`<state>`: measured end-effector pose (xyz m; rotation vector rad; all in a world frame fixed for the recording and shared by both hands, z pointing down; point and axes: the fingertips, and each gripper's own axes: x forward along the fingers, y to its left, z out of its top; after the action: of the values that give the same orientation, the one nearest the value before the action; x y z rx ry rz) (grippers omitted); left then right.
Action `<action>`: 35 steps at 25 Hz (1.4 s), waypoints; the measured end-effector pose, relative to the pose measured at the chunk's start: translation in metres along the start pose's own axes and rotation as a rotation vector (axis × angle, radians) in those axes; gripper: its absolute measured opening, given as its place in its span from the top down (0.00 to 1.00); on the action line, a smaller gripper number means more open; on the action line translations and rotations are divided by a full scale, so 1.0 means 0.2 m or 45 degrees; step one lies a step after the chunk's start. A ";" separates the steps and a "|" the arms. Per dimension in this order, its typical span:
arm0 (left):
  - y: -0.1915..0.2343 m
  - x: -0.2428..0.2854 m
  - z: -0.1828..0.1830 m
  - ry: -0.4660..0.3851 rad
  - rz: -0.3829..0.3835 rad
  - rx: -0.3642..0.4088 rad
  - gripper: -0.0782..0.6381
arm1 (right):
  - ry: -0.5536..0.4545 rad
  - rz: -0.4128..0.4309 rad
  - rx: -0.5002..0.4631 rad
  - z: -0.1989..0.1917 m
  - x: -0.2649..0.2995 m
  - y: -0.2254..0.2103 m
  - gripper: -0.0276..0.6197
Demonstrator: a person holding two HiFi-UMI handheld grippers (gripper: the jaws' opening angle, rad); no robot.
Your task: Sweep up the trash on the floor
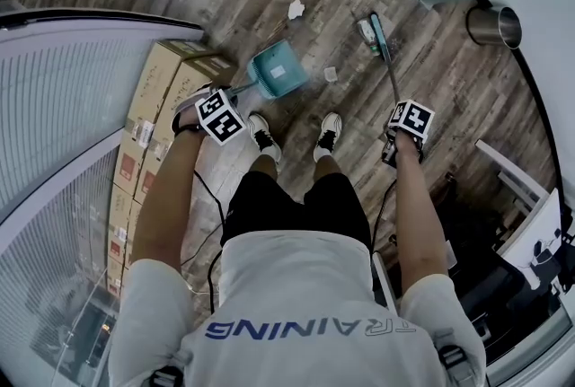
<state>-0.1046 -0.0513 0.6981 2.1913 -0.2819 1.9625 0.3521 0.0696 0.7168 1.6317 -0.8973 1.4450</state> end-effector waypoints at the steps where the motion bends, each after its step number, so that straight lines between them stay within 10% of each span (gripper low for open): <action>1: 0.00 0.00 0.00 0.000 0.001 0.000 0.76 | -0.004 -0.002 -0.042 -0.02 -0.01 0.03 0.79; 27: -0.01 0.00 0.02 -0.012 0.009 0.011 0.76 | 0.177 0.392 -0.301 -0.63 -0.24 0.79 0.80; 35: -0.01 0.00 0.03 -0.011 0.012 0.011 0.76 | 0.236 0.514 -0.206 -0.70 -0.29 0.82 0.80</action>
<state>-0.0979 -0.0507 0.6979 2.2083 -0.2859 1.9632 0.1383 0.1190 0.6840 1.2188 -1.2490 1.7103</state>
